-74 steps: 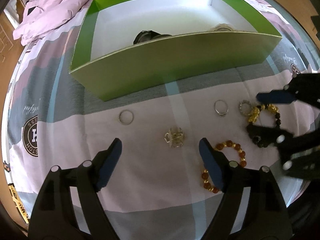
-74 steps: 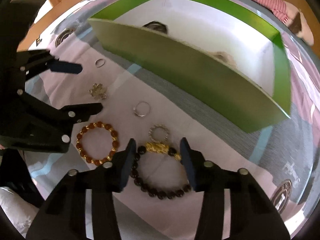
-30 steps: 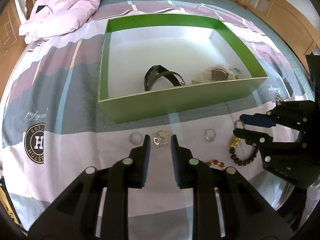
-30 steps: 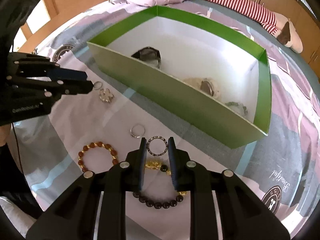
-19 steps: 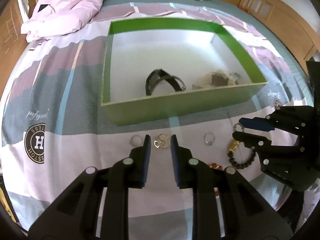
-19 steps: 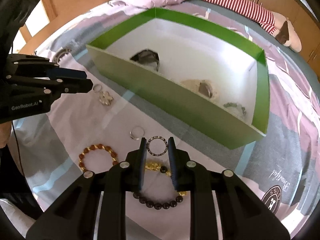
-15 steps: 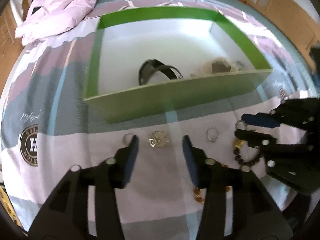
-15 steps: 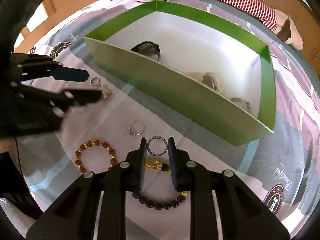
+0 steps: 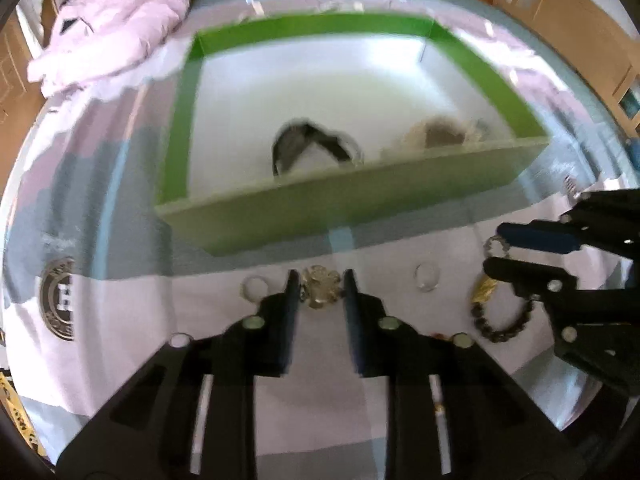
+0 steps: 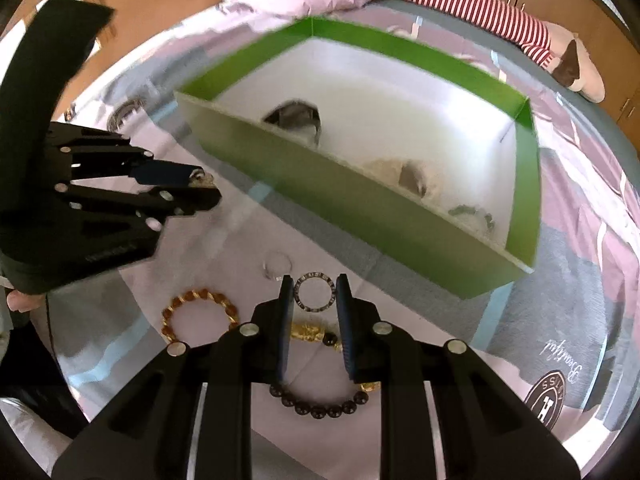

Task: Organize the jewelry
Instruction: 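Carry the ring and charm over the green box and open both tools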

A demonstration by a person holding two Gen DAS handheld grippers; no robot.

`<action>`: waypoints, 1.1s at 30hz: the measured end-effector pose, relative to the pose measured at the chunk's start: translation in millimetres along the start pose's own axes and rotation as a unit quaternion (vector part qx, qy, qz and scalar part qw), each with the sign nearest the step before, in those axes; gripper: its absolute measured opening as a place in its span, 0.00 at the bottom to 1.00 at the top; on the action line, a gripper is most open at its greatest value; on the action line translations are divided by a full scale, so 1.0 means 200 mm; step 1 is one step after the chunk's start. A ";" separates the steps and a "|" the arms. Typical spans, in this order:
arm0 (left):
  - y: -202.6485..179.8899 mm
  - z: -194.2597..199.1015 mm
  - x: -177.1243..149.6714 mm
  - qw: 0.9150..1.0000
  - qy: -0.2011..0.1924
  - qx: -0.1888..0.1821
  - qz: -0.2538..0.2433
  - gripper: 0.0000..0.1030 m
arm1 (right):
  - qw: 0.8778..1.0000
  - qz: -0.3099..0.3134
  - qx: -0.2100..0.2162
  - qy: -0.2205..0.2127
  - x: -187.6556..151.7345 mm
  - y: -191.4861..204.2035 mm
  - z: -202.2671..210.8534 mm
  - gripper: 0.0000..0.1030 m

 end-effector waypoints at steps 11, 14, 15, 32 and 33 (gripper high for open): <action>0.09 0.30 0.26 0.995 -0.090 -0.020 0.047 0.19 | 0.984 -0.091 0.035 -0.151 0.19 -0.16 0.29 0.21; 0.10 0.25 0.32 0.995 -0.090 0.000 0.049 0.19 | 0.980 -0.115 0.015 -0.164 0.24 -0.24 0.26 0.21; 0.12 0.23 0.31 0.995 -0.084 0.000 0.053 0.19 | 0.979 -0.122 0.007 -0.163 0.24 -0.26 0.24 0.21; 0.21 0.11 0.32 0.994 -0.053 -0.009 0.099 0.38 | 0.975 -0.169 0.001 -0.147 0.21 -0.36 0.18 0.47; 0.21 0.12 0.32 0.994 -0.054 -0.009 0.097 0.39 | 0.974 -0.171 0.003 -0.148 0.21 -0.36 0.19 0.48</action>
Point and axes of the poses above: each gripper's, at about its wrist camera, not at the fingertips, and z roughly against the way its jaws point, y to its left, x to its top, the point moved 5 cm from there along -z, roughly the way its jaws point
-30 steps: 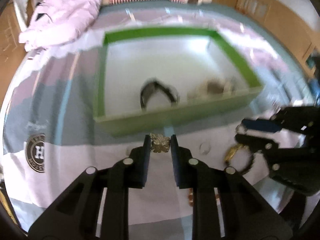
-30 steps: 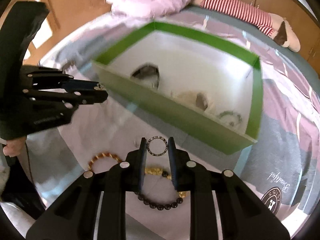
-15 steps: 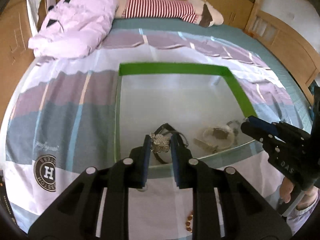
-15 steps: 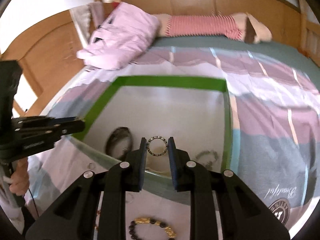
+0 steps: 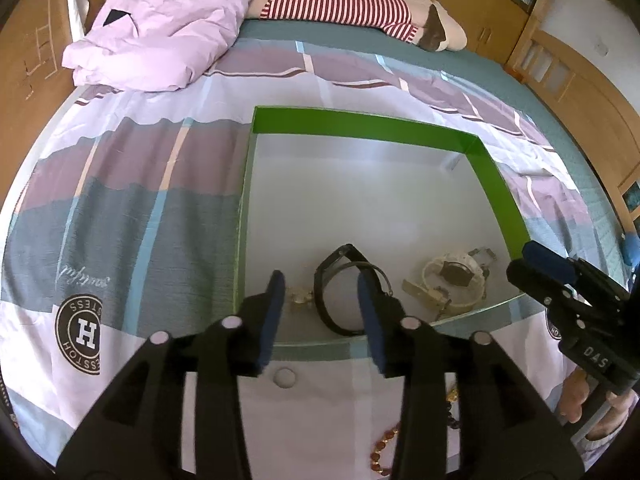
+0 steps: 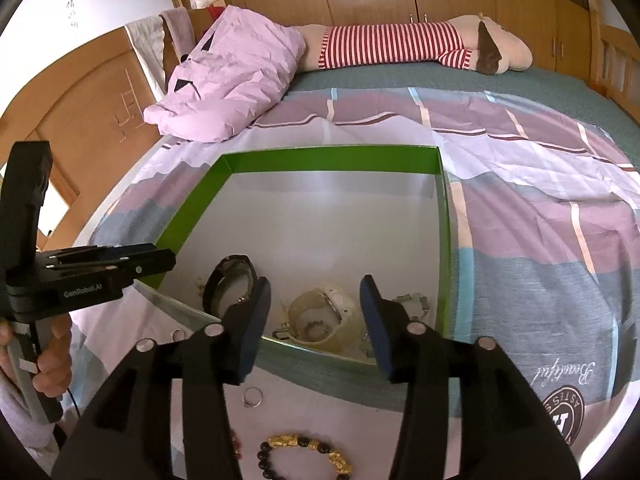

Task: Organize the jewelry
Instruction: 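Carry the ring and charm over the green box and open both tools, then move the right tool to the black-bead bracelet while the left tool moves to the amber bracelet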

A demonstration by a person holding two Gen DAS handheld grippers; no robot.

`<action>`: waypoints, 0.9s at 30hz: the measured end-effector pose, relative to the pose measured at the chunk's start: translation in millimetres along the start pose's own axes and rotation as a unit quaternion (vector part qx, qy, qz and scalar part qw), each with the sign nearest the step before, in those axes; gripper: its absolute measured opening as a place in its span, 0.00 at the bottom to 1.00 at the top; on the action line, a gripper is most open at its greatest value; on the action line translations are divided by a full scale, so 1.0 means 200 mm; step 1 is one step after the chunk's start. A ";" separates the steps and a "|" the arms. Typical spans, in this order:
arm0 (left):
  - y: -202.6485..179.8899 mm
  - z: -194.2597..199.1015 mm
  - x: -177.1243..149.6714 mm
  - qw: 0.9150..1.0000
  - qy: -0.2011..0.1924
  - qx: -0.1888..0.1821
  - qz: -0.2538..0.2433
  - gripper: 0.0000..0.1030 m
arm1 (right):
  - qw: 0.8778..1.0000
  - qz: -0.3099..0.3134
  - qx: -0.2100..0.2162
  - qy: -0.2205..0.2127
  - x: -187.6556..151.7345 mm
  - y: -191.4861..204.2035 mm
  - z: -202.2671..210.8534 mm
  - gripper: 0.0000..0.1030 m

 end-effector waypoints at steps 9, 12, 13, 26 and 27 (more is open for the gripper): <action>-0.16 0.14 -0.21 0.997 0.017 0.012 -0.074 0.65 | 0.999 0.003 0.018 0.045 -0.12 0.04 0.14 0.80; -0.18 0.07 -0.40 0.991 0.060 0.025 -0.114 0.66 | 0.985 0.061 -0.045 0.158 -0.25 0.06 0.03 0.81; -0.19 0.05 -0.45 0.990 0.069 0.031 -0.123 0.66 | 0.976 0.080 -0.063 0.190 -0.31 0.06 -0.02 0.81; -0.07 -0.13 -0.59 0.973 0.120 0.136 -0.146 0.73 | 0.951 0.141 -0.083 0.262 -0.53 0.15 -0.19 0.81; 0.00 -0.13 -0.56 0.970 0.114 0.167 -0.132 0.73 | 0.954 0.146 -0.079 0.249 -0.52 0.17 -0.18 0.81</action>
Point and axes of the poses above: each gripper's, at about its wrist camera, not at the fingertips, and z roughly against the way its jaws point, y to its left, x to its top, the point moved 5 cm from there along -z, roughly the way its jaws point
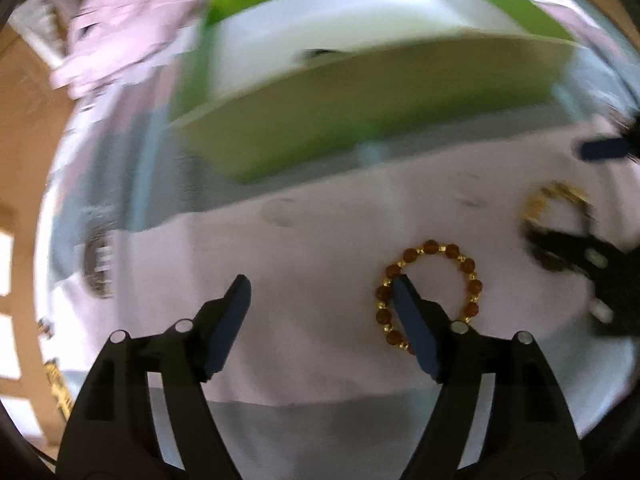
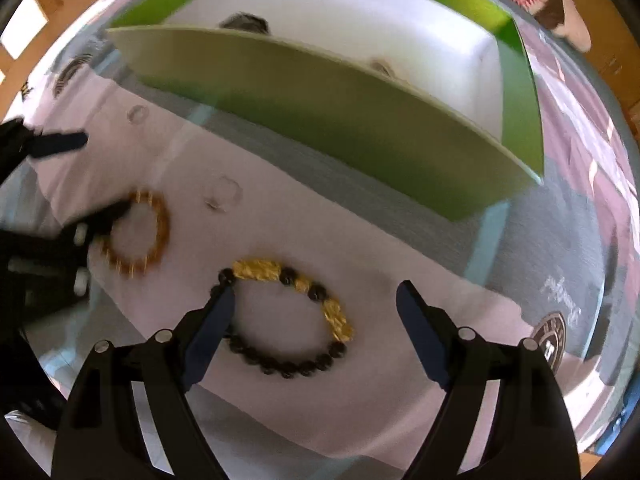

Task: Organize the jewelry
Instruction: 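Move the right tool to the black-bead bracelet while the left tool moves to the amber bracelet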

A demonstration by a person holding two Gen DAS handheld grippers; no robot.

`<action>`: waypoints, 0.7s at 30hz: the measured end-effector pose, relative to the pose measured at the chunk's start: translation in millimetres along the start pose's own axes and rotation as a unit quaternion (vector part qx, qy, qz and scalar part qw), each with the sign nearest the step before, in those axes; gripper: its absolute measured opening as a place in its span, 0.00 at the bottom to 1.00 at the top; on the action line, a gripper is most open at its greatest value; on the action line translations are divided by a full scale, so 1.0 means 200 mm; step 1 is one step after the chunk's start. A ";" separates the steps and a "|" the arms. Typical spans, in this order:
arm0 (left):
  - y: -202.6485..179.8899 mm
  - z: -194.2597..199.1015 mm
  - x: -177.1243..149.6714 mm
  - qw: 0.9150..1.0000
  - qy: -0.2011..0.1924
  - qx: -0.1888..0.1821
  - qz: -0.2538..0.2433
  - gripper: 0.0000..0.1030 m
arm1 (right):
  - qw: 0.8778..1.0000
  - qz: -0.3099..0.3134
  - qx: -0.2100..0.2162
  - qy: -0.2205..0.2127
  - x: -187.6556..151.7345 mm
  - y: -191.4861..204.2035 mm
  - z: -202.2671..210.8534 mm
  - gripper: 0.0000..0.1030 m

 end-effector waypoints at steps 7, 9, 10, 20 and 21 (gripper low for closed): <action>0.13 0.03 0.02 0.996 0.008 -0.067 0.053 0.73 | 1.000 -0.005 -0.003 -0.020 0.00 -0.01 0.07 0.81; 0.07 0.07 0.01 0.997 -0.003 -0.071 0.028 0.79 | 1.000 -0.013 -0.004 -0.012 -0.02 -0.02 0.05 0.81; 0.05 0.07 0.01 0.997 -0.007 -0.071 0.019 0.79 | 1.000 -0.014 -0.006 -0.009 -0.01 -0.02 0.05 0.81; -0.03 0.07 -0.05 0.997 0.009 -0.077 0.001 0.84 | 1.000 -0.024 -0.010 0.003 -0.03 -0.04 0.02 0.81; -0.03 0.06 -0.05 0.997 0.010 -0.076 0.001 0.84 | 1.000 -0.025 -0.008 0.005 0.04 -0.06 -0.01 0.81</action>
Point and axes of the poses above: each gripper's, at about its wrist camera, not at the fingertips, and z roughly against the way its jaws point, y to its left, x to its top, the point moved 5 cm from there along -z, roughly the way its jaws point
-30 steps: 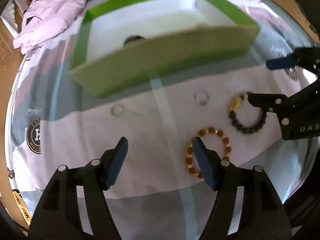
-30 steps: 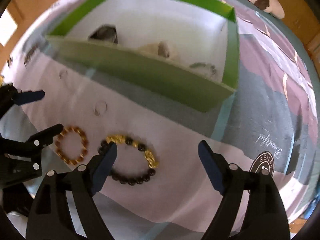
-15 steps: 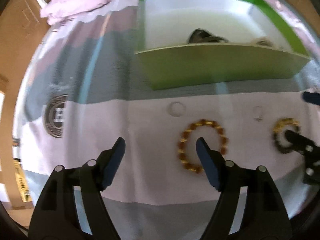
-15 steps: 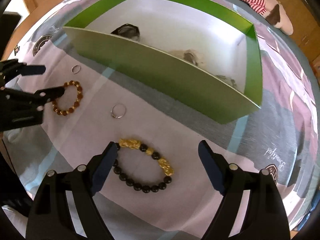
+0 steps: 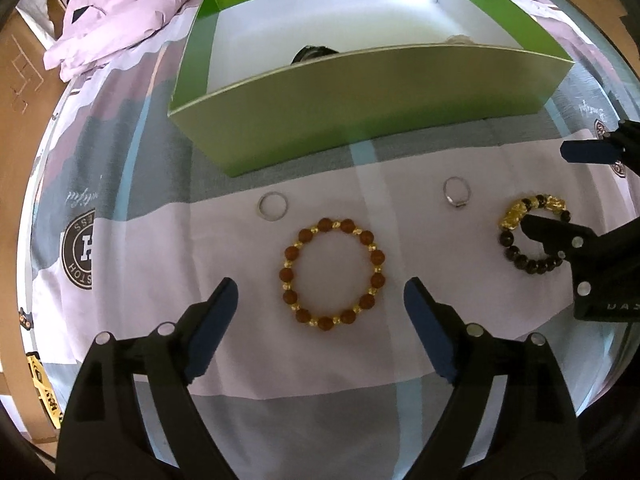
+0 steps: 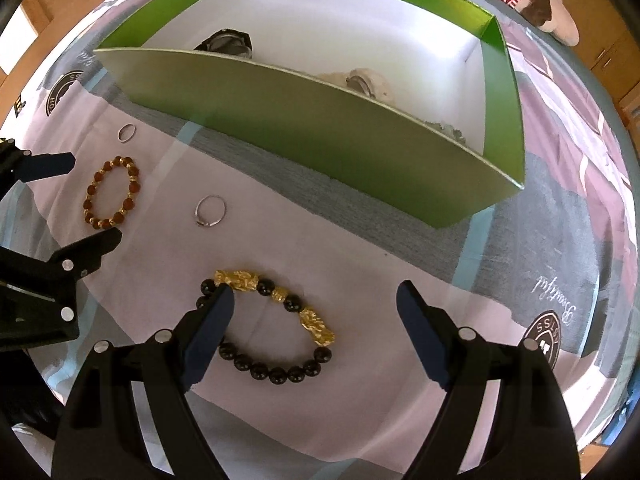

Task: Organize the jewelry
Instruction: 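Move the right tool to the black-bead bracelet while the left tool moves to the amber bracelet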

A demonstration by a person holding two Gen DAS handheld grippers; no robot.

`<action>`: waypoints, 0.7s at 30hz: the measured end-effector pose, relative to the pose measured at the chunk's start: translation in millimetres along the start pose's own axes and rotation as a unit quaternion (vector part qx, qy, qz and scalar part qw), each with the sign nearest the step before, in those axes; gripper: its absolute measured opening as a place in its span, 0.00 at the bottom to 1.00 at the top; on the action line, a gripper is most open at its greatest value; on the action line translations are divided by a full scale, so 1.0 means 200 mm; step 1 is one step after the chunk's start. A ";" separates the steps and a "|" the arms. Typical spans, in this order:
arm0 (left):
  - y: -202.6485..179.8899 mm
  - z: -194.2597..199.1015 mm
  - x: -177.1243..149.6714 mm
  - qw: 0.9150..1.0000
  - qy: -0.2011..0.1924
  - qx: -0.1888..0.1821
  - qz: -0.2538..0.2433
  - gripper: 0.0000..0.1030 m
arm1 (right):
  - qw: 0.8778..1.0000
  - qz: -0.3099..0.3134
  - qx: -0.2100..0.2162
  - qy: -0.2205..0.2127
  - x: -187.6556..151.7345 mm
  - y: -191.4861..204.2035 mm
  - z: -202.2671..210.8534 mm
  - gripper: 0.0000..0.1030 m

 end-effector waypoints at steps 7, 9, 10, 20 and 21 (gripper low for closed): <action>0.17 -0.10 0.03 0.998 0.021 0.029 0.043 0.87 | 1.000 0.000 -0.006 0.010 0.01 -0.04 -0.07 0.88; 0.24 -0.09 0.05 0.997 0.023 0.023 0.067 0.87 | 1.000 -0.005 -0.006 0.012 0.02 -0.05 -0.09 0.88; 0.27 -0.08 0.05 0.997 0.020 0.013 0.076 0.87 | 1.000 -0.008 -0.006 0.013 0.02 -0.06 -0.09 0.88; 0.46 -0.10 0.07 0.986 0.042 -0.040 0.156 0.91 | 0.992 -0.113 0.058 0.008 0.05 -0.34 -0.09 0.88; 0.47 -0.12 0.06 0.985 0.050 -0.045 0.160 0.91 | 0.990 -0.125 0.066 0.008 0.05 -0.37 -0.09 0.88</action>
Point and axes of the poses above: each gripper's, at about its wrist camera, not at the fingertips, and z roughly against the way its jaws point, y to its left, x to its top, the point moved 5 cm from there along -z, roughly the way its jaws point
